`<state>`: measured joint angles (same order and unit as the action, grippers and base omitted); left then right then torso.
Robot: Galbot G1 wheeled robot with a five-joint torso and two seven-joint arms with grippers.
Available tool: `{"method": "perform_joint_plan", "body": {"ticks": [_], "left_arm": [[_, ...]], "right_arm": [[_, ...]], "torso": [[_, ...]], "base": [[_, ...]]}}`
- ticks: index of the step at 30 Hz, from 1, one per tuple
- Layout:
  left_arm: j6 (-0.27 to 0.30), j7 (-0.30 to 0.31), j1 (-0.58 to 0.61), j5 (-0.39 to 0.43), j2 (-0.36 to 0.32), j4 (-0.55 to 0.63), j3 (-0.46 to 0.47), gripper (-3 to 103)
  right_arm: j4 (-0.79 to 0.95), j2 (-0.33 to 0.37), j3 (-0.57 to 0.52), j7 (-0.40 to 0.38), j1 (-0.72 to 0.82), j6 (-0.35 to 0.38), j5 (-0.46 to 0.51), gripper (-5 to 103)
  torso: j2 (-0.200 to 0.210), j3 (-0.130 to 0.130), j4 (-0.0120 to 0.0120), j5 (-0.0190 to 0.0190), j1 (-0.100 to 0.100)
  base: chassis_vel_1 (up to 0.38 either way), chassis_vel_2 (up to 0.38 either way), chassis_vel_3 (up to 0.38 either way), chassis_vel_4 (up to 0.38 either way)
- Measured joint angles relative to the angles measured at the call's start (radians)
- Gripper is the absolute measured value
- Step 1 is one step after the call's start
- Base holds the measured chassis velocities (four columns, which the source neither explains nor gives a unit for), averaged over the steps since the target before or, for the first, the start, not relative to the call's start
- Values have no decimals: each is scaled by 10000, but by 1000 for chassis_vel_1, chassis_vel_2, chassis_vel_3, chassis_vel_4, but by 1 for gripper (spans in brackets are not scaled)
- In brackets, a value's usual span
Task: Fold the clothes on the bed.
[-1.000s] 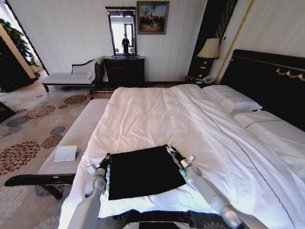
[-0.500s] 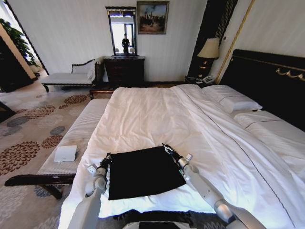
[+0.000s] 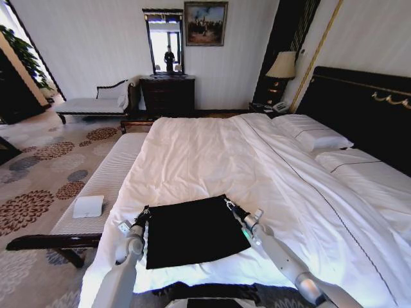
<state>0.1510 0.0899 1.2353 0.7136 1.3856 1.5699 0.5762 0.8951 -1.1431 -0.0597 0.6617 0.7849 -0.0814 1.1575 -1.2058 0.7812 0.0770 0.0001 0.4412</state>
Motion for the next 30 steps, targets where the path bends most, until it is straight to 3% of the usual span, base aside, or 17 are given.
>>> {"method": "perform_joint_plan", "body": {"ticks": [3,8,11,18,30], "left_arm": [[-2,1,42,-8,-9,55,10,1],[-67,-8,93,78,-53,315,57,1],[-102,-27,185,674,-147,1236,204,1],[28,16,53,1643,-531,3402,395,1],[227,112,425,2080,-1226,4856,1126,1]], "right_arm": [[64,36,3,3,30,-112,-7,1],[707,228,-130,-16,277,-456,312,1],[2515,811,-387,-121,810,-863,1119,1],[5210,1551,-859,-502,1388,-1435,1939,1],[7469,1937,-1917,-1070,2282,-1859,1821,1]], "torso": [[0,0,0,0,0],[0,0,-2,0,1],[0,0,0,-3,1],[0,-2,0,-1,-2],[0,-2,0,-2,-1]], "base": [[0,0,0,0],[0,0,0,0],[0,0,0,0],[0,0,0,0],[0,0,0,0]]}}
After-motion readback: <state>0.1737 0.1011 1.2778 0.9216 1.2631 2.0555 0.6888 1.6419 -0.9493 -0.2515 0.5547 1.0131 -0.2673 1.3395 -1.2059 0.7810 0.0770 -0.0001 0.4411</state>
